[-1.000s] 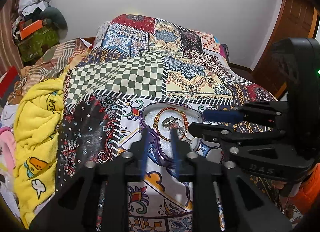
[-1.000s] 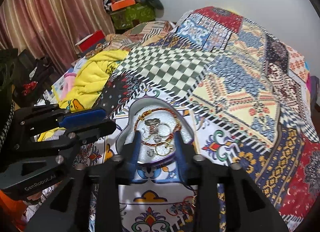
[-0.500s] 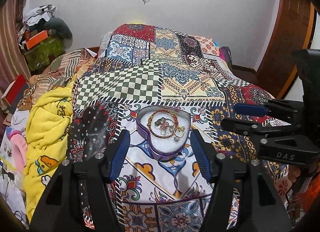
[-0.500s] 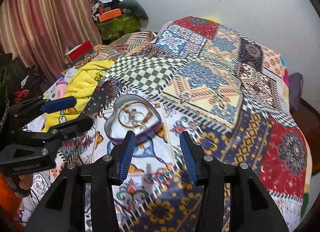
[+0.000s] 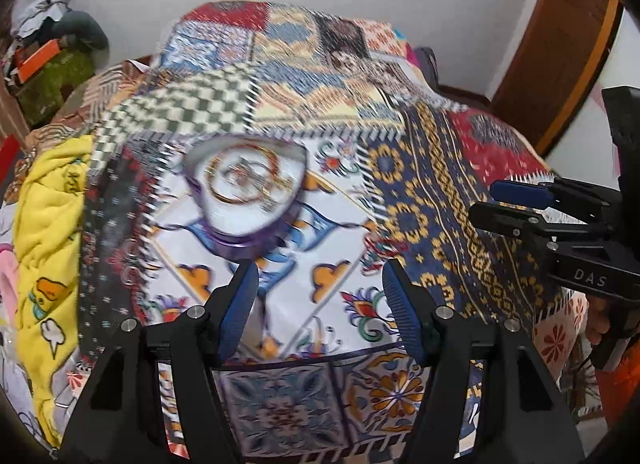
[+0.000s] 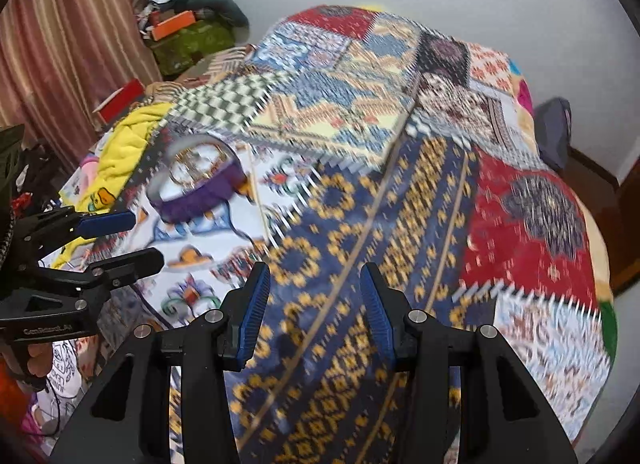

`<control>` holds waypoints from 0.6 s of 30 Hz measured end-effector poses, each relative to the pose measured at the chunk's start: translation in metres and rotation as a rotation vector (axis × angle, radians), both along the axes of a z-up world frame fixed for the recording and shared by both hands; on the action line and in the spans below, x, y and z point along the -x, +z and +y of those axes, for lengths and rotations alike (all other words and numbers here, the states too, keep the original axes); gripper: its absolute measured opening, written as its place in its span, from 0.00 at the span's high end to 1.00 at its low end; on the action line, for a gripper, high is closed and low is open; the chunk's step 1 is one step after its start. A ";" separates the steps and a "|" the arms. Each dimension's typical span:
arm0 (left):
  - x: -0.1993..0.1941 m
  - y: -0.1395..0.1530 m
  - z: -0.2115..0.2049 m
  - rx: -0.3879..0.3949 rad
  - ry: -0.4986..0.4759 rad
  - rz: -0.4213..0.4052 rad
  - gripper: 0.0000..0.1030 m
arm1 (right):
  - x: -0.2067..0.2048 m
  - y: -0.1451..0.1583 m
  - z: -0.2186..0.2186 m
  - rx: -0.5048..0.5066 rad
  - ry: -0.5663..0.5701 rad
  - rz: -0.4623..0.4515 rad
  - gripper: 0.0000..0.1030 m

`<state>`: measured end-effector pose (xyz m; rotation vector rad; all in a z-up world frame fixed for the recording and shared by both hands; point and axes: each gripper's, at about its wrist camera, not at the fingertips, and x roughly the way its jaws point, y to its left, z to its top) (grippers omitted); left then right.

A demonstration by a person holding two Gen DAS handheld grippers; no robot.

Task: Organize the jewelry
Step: 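Raise both open tools away from the tin, then move both tools down to the red beaded strand and gold ring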

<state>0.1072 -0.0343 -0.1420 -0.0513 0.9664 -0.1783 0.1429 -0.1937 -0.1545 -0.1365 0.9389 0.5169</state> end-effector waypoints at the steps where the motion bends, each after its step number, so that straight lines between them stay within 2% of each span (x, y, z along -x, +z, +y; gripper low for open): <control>1: -0.002 -0.004 -0.004 0.002 -0.009 0.012 0.39 | 0.001 -0.003 -0.003 0.001 -0.005 0.008 0.58; 5: -0.011 -0.021 -0.015 0.003 -0.036 0.054 0.40 | 0.004 -0.016 -0.011 0.002 -0.021 0.039 0.58; 8: -0.017 -0.032 -0.024 -0.014 -0.061 0.073 0.54 | 0.004 -0.020 -0.014 -0.008 -0.022 0.053 0.58; 11: -0.022 -0.035 -0.029 -0.028 -0.077 0.061 0.61 | 0.003 -0.022 -0.012 -0.014 -0.015 0.056 0.58; 16: -0.031 -0.040 -0.033 -0.003 -0.106 0.057 0.74 | 0.000 -0.023 -0.007 -0.027 -0.003 0.062 0.58; 18: -0.034 -0.042 -0.035 0.000 -0.117 0.056 0.93 | -0.001 -0.024 -0.005 -0.030 0.000 0.064 0.58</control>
